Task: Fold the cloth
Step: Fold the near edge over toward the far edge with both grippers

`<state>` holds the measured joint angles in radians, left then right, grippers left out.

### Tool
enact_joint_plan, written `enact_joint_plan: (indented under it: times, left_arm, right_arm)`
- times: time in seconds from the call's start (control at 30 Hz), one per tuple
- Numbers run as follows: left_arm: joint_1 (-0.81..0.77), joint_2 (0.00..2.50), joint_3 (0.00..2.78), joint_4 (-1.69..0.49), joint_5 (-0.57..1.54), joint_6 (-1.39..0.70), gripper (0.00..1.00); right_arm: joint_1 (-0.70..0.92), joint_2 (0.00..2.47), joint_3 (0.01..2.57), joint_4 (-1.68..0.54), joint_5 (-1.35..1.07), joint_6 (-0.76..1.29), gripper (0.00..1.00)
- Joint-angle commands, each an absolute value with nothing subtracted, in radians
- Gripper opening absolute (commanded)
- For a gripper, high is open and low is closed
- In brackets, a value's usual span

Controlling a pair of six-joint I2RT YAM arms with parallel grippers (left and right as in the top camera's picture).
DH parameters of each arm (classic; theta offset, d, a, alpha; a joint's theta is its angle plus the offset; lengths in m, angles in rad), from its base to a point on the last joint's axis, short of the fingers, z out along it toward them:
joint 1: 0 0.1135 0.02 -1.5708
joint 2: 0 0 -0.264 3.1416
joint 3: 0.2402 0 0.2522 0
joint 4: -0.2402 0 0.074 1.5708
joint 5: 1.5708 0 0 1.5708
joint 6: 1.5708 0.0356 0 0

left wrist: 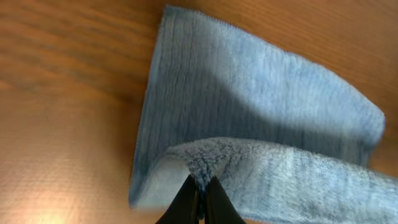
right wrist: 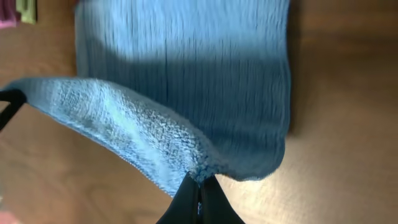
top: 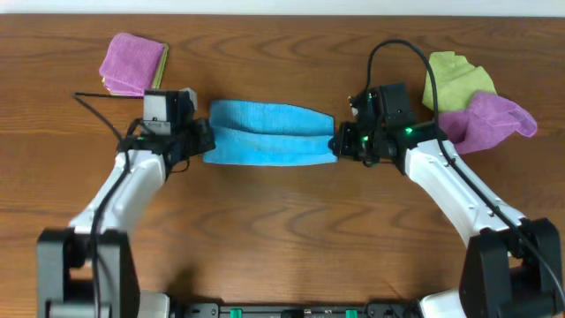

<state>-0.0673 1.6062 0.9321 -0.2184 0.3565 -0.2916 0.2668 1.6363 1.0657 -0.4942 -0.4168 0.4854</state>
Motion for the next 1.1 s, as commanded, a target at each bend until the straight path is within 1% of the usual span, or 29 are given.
enact_joint_plan:
  times: [0.0,0.13,0.3,0.43,0.6,0.8,0.9,1.07]
  left_arm:
    - [-0.067,1.663,0.954,-0.152,0.401,-0.310,0.06]
    - [-0.067,1.694,0.989,-0.101,0.400,-0.322,0.05]
    - [-0.066,1.734,1.072,-0.099,0.386,-0.317,0.05]
    - [-0.066,1.807,1.160,-0.099,0.386,-0.313,0.06]
    - [-0.066,1.873,1.222,-0.100,0.386,-0.311,0.06]
    - [-0.066,1.885,1.227,-0.116,0.387,-0.311,0.06]
    - [-0.066,1.885,1.227,-0.161,0.392,-0.311,0.06]
    - [-0.066,1.885,1.227,-0.237,0.392,-0.310,0.06]
  right_arm:
    - [0.276,1.662,1.085,-0.453,-0.340,0.481,0.02]
    - [0.270,1.706,1.085,-0.385,-0.332,0.482,0.02]
    - [0.269,1.753,1.085,-0.284,-0.329,0.483,0.01]
    - [0.265,1.758,1.085,-0.162,-0.299,0.494,0.02]
    - [0.250,1.769,1.085,-0.093,-0.274,0.501,0.02]
    - [0.247,1.769,1.085,-0.099,-0.266,0.500,0.02]
    - [0.247,1.769,1.085,-0.136,-0.312,0.500,0.02]
    - [0.250,1.769,1.085,-0.207,-0.318,0.500,0.02]
